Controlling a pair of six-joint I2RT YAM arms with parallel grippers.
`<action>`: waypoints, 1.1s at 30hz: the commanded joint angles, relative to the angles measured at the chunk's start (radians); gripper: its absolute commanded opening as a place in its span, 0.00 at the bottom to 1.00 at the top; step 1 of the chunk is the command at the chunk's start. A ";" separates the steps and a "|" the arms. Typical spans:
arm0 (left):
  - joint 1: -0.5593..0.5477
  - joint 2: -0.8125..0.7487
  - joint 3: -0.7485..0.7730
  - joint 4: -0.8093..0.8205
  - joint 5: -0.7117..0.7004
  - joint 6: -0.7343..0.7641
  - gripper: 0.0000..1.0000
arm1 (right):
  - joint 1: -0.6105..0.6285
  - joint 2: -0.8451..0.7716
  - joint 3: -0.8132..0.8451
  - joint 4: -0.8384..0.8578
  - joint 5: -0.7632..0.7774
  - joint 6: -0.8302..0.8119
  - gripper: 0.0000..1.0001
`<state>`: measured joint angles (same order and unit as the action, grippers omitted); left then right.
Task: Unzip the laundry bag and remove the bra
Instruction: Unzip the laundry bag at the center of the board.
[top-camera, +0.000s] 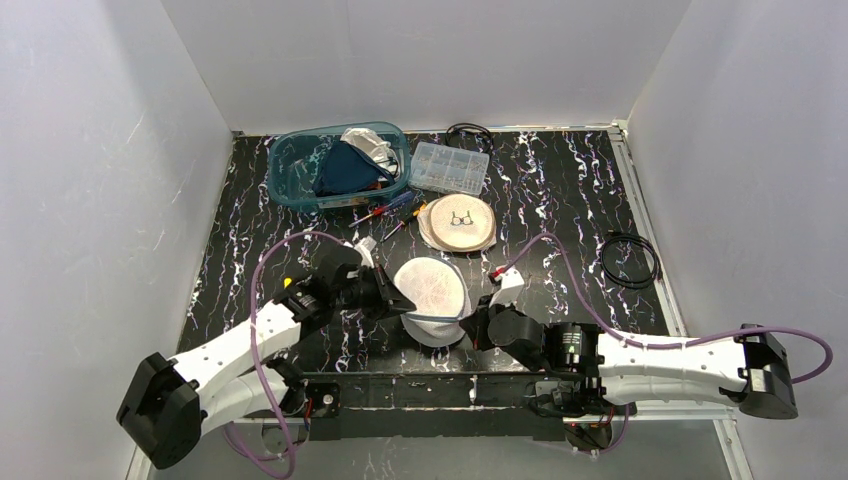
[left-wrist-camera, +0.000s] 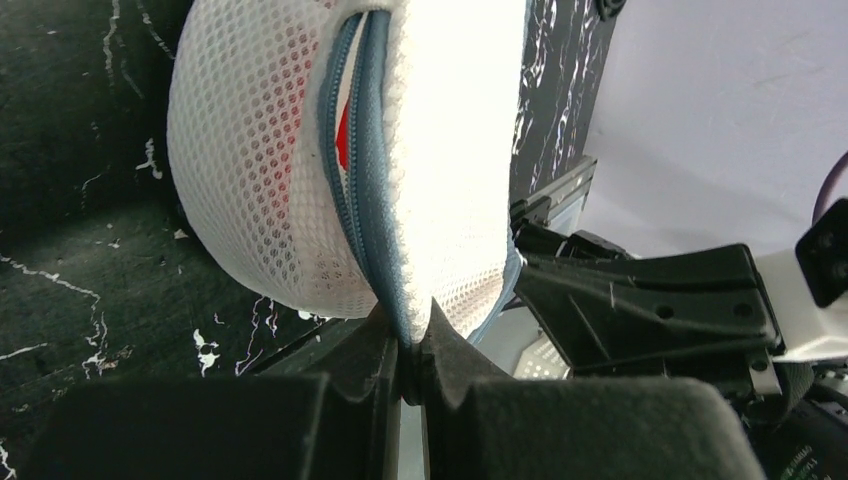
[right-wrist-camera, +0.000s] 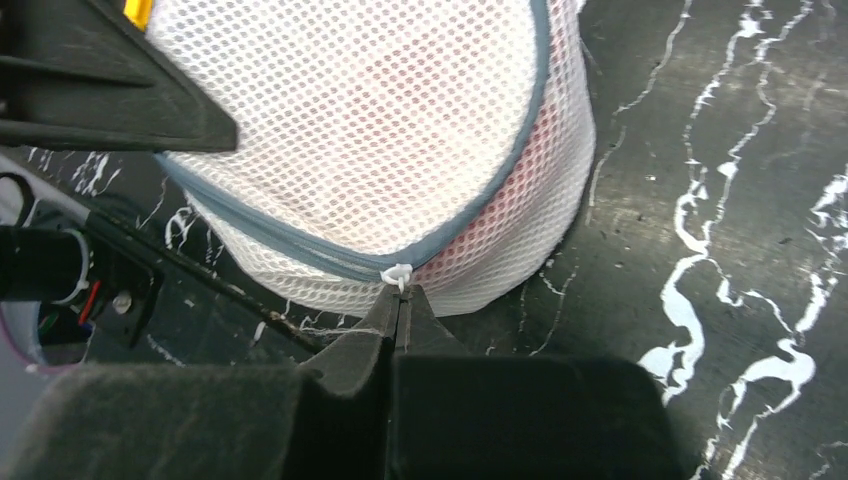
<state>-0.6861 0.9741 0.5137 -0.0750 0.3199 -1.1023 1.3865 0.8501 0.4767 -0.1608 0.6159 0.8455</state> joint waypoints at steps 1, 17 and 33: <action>0.034 0.049 0.066 -0.046 0.113 0.149 0.00 | 0.002 -0.022 -0.016 -0.169 0.179 0.071 0.01; 0.098 0.065 0.222 -0.302 0.112 0.308 0.73 | 0.002 0.153 0.006 0.274 -0.103 -0.118 0.01; 0.091 -0.409 -0.011 -0.422 0.068 -0.004 0.78 | 0.022 0.406 0.137 0.522 -0.295 -0.165 0.01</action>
<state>-0.5922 0.5461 0.5236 -0.5461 0.3897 -1.0161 1.3930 1.2327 0.5682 0.2588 0.3683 0.7013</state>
